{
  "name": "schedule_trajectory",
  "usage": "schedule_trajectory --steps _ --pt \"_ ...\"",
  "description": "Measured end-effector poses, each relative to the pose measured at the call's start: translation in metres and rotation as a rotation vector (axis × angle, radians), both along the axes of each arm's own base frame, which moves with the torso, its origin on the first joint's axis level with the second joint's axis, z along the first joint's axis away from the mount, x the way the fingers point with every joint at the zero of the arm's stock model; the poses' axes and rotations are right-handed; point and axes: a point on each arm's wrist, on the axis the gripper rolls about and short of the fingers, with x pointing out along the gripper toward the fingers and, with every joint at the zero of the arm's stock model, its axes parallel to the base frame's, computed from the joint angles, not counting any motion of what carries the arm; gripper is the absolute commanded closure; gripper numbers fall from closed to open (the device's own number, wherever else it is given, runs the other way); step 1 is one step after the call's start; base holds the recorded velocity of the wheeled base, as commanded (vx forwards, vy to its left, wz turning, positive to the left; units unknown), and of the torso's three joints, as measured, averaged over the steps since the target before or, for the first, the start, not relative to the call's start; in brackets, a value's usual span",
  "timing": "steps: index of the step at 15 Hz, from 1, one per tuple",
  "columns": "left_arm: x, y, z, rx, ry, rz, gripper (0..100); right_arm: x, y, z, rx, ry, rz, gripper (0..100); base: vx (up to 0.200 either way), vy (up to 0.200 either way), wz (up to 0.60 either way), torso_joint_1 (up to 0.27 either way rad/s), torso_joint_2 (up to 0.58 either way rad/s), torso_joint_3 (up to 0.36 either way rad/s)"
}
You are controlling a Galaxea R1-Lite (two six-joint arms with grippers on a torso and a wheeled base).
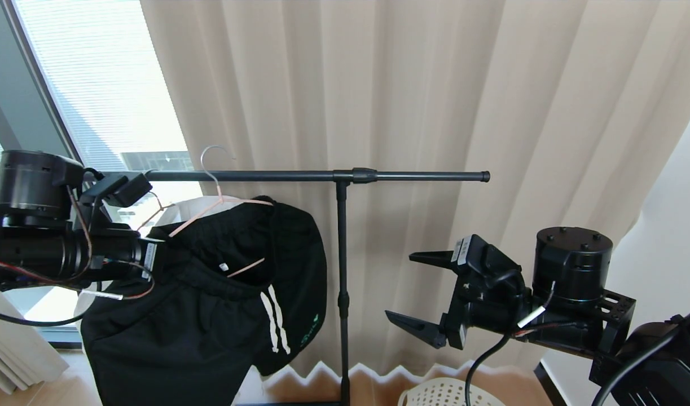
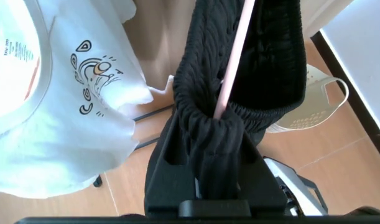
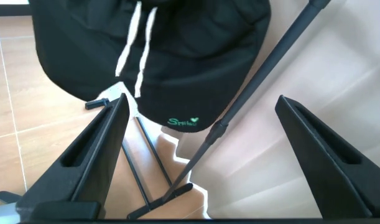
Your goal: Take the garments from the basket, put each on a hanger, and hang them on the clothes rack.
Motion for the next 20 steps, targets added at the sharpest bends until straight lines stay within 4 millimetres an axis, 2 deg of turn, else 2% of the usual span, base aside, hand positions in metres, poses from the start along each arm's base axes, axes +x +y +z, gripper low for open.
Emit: schedule_trajectory --steps 5,8,13,20 --pt "0.054 -0.013 -0.006 -0.040 0.028 0.058 100 0.000 0.000 -0.001 -0.001 0.002 0.000 0 0.000 0.000 0.00 0.000 0.00 0.000" --pt "0.070 -0.017 -0.018 -0.039 0.057 0.063 100 0.000 0.000 -0.001 -0.002 0.003 0.000 0 0.000 0.000 0.00 0.000 0.00 0.000" --pt "0.083 -0.020 -0.032 -0.045 0.095 0.067 100 0.000 0.000 -0.002 -0.003 0.005 0.000 0 0.000 0.000 0.00 0.000 0.00 0.000" --pt "0.083 -0.023 -0.041 -0.040 0.124 0.057 100 0.000 0.000 -0.002 -0.003 0.005 0.000 0 0.000 0.000 0.00 0.000 0.00 0.000"
